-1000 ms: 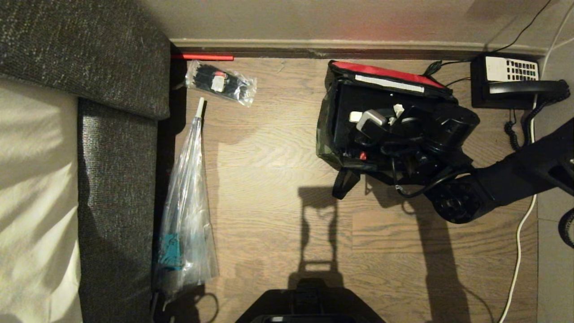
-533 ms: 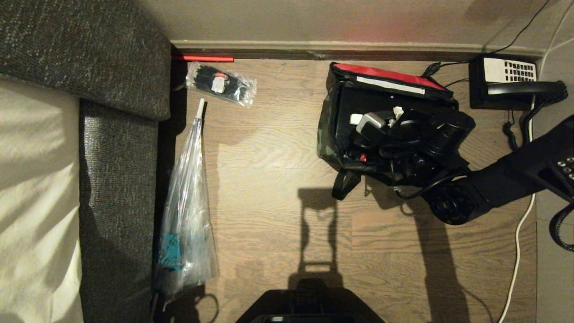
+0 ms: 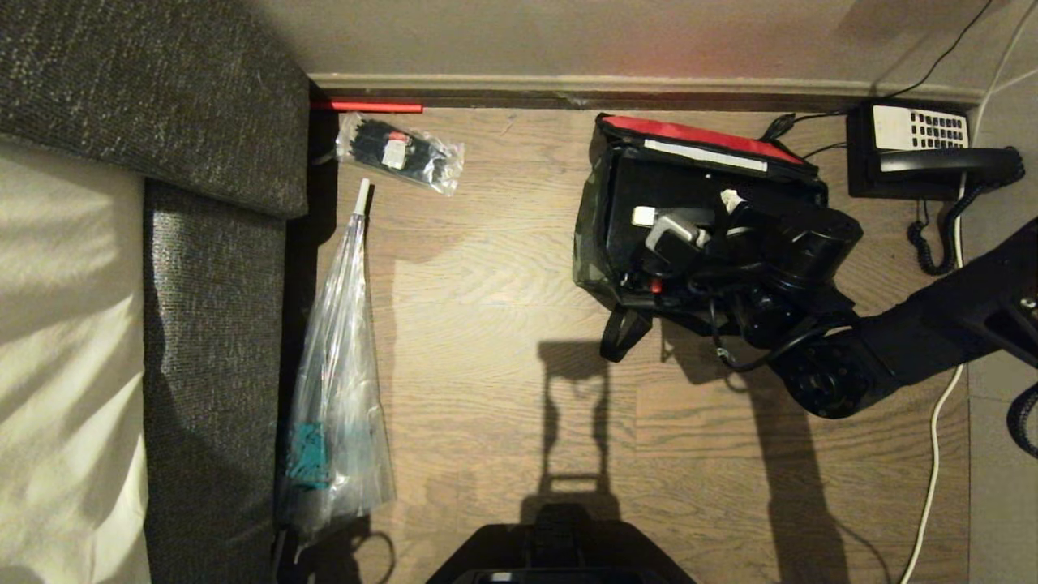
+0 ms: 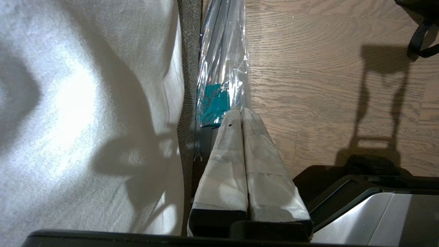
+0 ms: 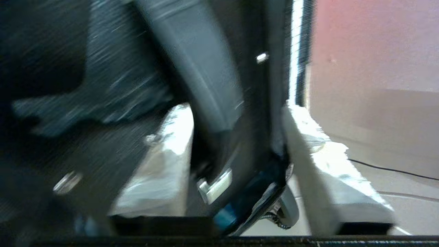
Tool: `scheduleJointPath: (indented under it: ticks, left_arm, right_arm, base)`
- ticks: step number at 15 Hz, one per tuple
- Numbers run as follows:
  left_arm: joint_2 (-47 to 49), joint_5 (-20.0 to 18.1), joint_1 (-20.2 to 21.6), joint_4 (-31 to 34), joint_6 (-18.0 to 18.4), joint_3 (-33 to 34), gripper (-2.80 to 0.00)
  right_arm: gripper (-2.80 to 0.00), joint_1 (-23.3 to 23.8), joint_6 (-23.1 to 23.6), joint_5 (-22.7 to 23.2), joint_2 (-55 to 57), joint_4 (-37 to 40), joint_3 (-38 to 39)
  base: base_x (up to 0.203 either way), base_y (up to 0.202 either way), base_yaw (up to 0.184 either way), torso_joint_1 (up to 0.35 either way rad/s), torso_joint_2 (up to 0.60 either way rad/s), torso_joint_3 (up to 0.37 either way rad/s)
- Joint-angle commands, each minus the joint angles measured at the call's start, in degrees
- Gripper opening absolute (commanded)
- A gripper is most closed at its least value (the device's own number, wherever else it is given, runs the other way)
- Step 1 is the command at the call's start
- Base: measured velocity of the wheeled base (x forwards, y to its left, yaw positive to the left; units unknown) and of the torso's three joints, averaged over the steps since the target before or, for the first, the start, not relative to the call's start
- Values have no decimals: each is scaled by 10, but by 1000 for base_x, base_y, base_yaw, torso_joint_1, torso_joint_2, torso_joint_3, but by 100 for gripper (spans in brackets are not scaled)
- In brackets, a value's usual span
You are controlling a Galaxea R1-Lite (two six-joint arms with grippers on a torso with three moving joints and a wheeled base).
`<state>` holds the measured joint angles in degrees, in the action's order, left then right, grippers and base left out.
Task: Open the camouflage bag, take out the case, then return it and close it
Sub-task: Place the black box back, then close the top of the storage box
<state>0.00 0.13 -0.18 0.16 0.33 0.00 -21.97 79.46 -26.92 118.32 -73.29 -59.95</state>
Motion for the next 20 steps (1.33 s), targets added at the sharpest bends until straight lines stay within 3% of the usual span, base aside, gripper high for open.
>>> scheduleJointPath:
  ticks: [1,7,8,9,12,15,17,18,20]
  left_arm:
    - [0,0,0,0,0,0,-280]
    - [0,0,0,0,0,1,-280]
    - [0,0,0,0,0,0,-280]
    - [0,0,0,0,0,0,-280]
    - [0,0,0,0,0,1,-280]
    - [0,0,0,0,0,0,-280]
    - [0,0,0,0,0,1,-280]
    - [0,0,0,0,0,1,-280]
    - [0,0,0,0,0,0,-280]
  right_arm:
    - [0,-1,4,1,-8,-5,32]
    - [0,-31,-6,20,-120,1,126]
    - [-60,-33,-7,21,-150,5,143]
    - [-280,-34,-8,22,-185,12,160]
    - [-280,-35,-54,19,-302,67,206]
    - [-280,-33,-204,17,-424,194,255]
    - [-280,-5,-271,-20,-511,321,268]
    - [-280,7,-331,-45,-545,390,274]
    - [-280,20,-517,-66,-573,493,279]
  base:
    - [0,0,0,0,0,0]
    - [0,0,0,0,0,0]
    - [0,0,0,0,0,0]
    - [0,0,0,0,0,0]
    - [0,0,0,0,0,0]
    - [0,0,0,0,0,0]
    - [0,0,0,0,0,0]
    - [0,0,0,0,0,0]
    - [0,0,0,0,0,0]
